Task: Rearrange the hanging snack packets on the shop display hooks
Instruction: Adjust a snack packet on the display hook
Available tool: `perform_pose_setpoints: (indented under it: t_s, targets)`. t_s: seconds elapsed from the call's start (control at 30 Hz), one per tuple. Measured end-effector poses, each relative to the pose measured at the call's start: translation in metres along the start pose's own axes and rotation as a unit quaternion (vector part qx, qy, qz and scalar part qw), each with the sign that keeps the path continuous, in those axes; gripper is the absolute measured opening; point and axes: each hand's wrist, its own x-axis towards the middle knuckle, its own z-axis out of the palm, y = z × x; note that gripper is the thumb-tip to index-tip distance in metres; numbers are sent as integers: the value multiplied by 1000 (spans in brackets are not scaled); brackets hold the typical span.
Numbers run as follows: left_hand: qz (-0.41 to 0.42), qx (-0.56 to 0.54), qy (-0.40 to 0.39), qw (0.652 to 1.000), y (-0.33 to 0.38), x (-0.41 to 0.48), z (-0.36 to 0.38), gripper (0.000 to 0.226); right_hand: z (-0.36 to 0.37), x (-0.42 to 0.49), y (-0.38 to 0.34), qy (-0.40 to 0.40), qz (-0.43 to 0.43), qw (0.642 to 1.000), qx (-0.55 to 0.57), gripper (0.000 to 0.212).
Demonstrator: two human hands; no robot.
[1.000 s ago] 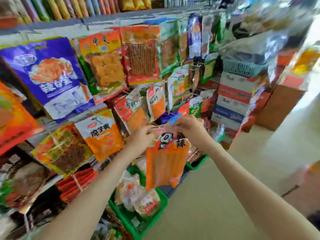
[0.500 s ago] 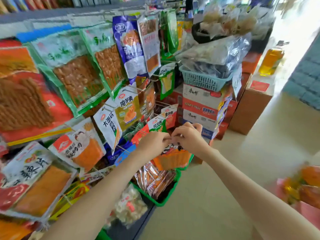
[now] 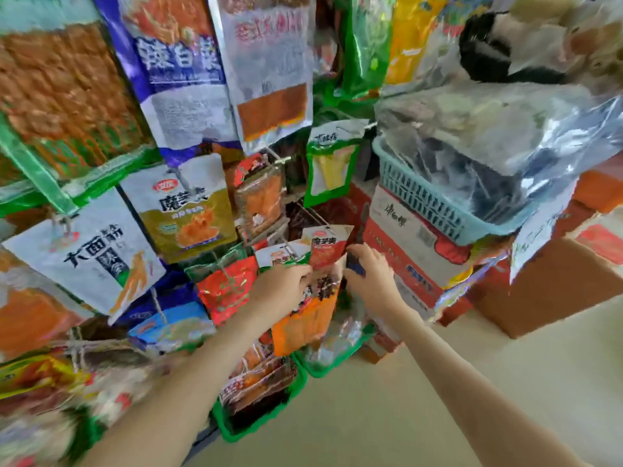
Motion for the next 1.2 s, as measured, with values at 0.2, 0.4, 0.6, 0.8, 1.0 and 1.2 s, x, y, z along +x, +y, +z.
perform_pose_setpoints:
  t_s: [0.2,0.4,0.6,0.8,1.0,1.2]
  targets:
    - [-49,31,-40,997,-24,87,54,24,41,92,71,-75,85,990,79,45]
    - [-89,29,-54,994,-45,139,108,20,88,158,125,-86,125,981,119,52]
    - [-136,67,-95,984,-53,164,155,22,124,196,159,-51,79,987,127,81]
    - [-193,112,-74,972,-51,169,200,28,162,234,184,-48,10,965,259,98]
    - [-209,80,-93,970,-53,170,220,35,167,266,183,-55,-25,986,156,50]
    - [-208,108,-44,971,-45,170,227,34,159,255,194,0,-55,994,99,18]
